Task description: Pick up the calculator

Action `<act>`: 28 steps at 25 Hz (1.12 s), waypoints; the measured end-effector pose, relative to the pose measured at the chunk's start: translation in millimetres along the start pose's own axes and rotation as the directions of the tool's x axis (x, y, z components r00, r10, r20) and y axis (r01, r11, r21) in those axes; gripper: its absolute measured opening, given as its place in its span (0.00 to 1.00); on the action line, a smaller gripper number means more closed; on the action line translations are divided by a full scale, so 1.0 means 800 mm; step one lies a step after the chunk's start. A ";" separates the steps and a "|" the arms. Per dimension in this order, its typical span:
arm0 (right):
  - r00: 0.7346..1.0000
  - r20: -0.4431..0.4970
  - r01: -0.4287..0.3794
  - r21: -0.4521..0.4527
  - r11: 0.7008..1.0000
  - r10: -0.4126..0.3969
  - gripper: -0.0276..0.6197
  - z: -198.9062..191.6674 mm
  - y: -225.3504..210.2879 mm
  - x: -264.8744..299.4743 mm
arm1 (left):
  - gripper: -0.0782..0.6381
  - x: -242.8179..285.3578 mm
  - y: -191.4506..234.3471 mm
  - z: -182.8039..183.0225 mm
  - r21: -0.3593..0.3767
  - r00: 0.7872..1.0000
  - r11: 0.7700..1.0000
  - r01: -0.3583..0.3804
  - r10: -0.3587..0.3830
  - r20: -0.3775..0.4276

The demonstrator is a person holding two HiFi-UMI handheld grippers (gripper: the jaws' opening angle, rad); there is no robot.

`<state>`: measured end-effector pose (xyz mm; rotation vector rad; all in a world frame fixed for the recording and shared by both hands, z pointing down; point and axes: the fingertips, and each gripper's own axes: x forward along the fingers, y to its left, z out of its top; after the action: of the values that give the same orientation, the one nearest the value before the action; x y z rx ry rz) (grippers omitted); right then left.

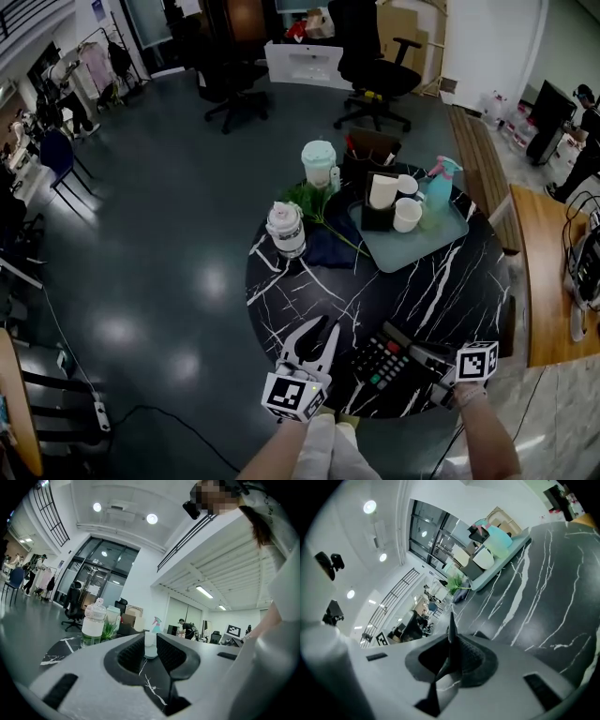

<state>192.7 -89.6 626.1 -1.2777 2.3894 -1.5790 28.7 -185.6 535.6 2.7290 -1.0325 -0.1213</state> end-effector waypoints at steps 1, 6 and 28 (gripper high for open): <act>1.000 0.019 -0.008 0.011 1.000 0.008 0.12 0.005 0.002 -0.003 | 0.23 0.001 -0.002 0.001 0.000 1.000 1.000 0.004 -0.004 -0.002; 0.985 0.155 -0.086 0.090 0.992 0.071 0.12 0.046 0.025 -0.017 | 0.23 0.011 -0.013 0.012 0.007 1.000 1.000 0.029 -0.029 -0.005; 0.900 0.387 -0.239 0.048 0.970 0.202 0.12 0.168 0.134 -0.099 | 0.23 0.026 -0.048 0.121 -0.040 0.988 0.993 0.107 -0.101 0.121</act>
<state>235.0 -125.6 444.9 -1.1233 2.1048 -1.2324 54.0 -188.9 432.4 2.7615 -0.9042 -0.3241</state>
